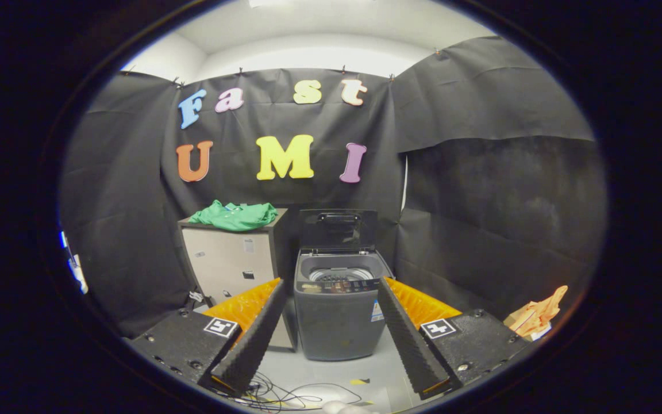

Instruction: Put the clothes into the washing machine and then close the washing machine lid.

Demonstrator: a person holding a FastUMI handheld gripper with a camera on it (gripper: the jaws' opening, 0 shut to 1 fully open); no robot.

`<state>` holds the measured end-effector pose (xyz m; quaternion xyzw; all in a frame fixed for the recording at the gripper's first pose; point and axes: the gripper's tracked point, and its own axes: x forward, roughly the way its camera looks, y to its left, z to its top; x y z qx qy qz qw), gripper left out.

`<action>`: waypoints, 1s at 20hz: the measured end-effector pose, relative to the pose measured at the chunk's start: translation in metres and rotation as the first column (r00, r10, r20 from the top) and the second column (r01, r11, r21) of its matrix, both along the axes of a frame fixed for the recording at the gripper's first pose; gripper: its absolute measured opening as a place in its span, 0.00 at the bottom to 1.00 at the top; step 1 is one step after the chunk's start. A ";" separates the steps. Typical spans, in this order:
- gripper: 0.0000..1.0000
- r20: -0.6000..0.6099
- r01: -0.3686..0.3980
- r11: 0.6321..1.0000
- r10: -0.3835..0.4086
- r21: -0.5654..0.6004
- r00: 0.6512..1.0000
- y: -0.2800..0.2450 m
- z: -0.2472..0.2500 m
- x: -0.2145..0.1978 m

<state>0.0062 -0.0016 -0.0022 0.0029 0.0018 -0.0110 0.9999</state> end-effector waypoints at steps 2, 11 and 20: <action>1.00 -0.002 0.004 1.000 -0.004 0.002 1.000 0.002 0.002 0.003; 1.00 0.009 0.037 0.999 -0.037 0.029 0.999 0.013 0.041 0.036; 1.00 0.016 -0.029 0.999 0.028 0.038 0.999 0.075 0.131 0.121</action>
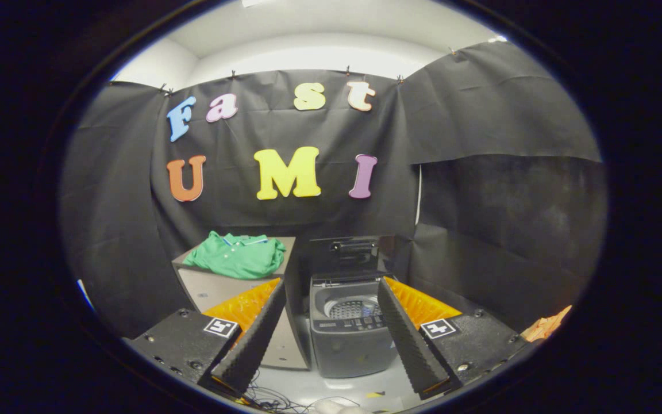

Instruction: Put the clothes into the washing machine and then close the washing machine lid.

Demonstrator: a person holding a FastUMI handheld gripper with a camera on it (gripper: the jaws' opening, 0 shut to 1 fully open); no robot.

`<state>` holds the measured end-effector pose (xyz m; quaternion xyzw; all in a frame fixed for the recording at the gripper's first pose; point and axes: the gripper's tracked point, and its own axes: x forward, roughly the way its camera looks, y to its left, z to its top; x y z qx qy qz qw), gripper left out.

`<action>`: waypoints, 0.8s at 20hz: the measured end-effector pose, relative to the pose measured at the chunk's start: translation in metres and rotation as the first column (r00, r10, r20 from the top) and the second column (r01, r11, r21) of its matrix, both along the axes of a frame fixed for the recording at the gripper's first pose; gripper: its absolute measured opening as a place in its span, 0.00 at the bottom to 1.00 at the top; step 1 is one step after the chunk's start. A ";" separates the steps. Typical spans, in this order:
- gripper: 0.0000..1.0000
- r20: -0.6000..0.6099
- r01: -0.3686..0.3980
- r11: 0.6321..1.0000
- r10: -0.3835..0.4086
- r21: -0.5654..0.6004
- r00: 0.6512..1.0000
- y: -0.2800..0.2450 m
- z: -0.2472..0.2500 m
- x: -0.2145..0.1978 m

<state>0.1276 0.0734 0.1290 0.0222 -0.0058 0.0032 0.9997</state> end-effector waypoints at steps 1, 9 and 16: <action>1.00 0.007 -0.023 1.000 0.023 0.006 1.000 0.013 0.015 0.013; 1.00 -0.050 -0.166 0.986 0.166 0.017 0.985 0.128 0.077 0.130; 1.00 -0.134 -0.272 0.962 0.274 0.030 0.952 0.230 0.083 0.226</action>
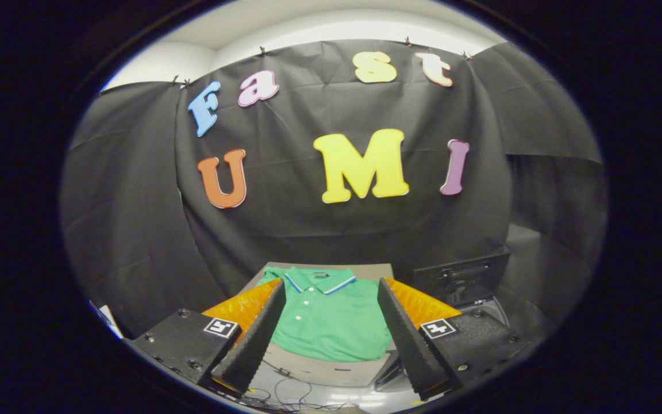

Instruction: Put the clothes into the washing machine and then close the washing machine lid.

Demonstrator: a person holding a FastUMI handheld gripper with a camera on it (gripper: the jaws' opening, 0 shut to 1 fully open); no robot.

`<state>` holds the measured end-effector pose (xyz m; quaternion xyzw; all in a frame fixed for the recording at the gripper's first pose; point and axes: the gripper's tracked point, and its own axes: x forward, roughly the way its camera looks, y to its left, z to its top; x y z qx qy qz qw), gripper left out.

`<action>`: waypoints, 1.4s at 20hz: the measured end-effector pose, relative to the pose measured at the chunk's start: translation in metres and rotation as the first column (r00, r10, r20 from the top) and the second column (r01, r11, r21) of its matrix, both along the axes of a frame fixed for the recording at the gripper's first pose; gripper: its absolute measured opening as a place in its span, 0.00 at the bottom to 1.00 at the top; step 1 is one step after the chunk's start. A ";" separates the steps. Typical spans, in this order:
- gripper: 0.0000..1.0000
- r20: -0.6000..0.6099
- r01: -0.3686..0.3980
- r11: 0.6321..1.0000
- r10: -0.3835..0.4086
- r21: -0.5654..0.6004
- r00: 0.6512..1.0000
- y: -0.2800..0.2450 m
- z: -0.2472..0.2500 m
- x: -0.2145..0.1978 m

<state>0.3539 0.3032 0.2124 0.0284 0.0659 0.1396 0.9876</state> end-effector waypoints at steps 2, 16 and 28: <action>1.00 -0.040 -0.013 1.000 0.012 -0.007 0.999 0.023 -0.008 0.025; 1.00 -0.305 0.045 0.990 -0.084 -0.134 0.949 0.083 -0.117 0.153; 1.00 -0.321 0.072 0.983 -0.124 -0.169 0.939 0.084 -0.141 0.164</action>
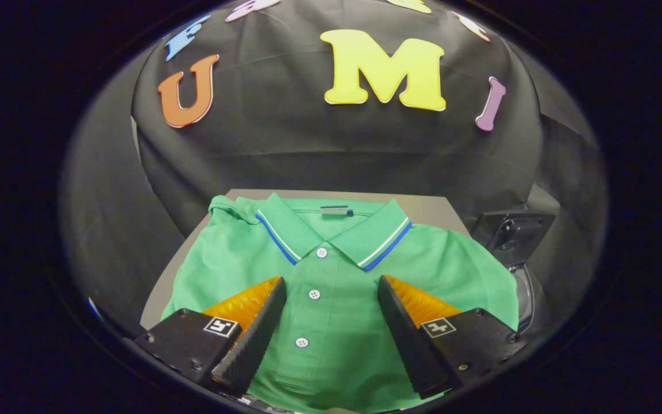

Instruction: Put the clothes into the washing machine and then close the washing machine lid.

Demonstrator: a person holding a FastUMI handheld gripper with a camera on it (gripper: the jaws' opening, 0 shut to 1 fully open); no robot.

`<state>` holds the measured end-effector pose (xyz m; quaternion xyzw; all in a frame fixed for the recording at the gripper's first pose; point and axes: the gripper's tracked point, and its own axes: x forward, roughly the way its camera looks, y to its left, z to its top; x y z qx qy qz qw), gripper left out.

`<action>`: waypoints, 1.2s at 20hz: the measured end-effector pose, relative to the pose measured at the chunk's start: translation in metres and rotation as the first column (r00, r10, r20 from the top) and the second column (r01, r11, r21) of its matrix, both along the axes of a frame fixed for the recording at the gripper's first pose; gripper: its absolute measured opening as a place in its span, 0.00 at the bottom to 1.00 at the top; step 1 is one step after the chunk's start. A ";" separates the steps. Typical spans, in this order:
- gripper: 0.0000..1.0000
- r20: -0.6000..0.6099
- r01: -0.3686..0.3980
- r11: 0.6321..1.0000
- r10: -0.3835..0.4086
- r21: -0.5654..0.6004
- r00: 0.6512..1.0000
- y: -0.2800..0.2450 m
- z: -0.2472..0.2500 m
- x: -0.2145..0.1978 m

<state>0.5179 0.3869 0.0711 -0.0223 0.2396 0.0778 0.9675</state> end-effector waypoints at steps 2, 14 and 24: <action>0.99 0.011 -0.031 0.999 0.031 -0.028 0.999 0.001 -0.002 0.001; 0.17 -0.137 -0.154 0.988 0.152 -0.005 0.979 0.008 -0.005 0.000; 0.06 -0.074 -0.281 0.958 0.284 0.051 0.956 -0.021 0.005 -0.085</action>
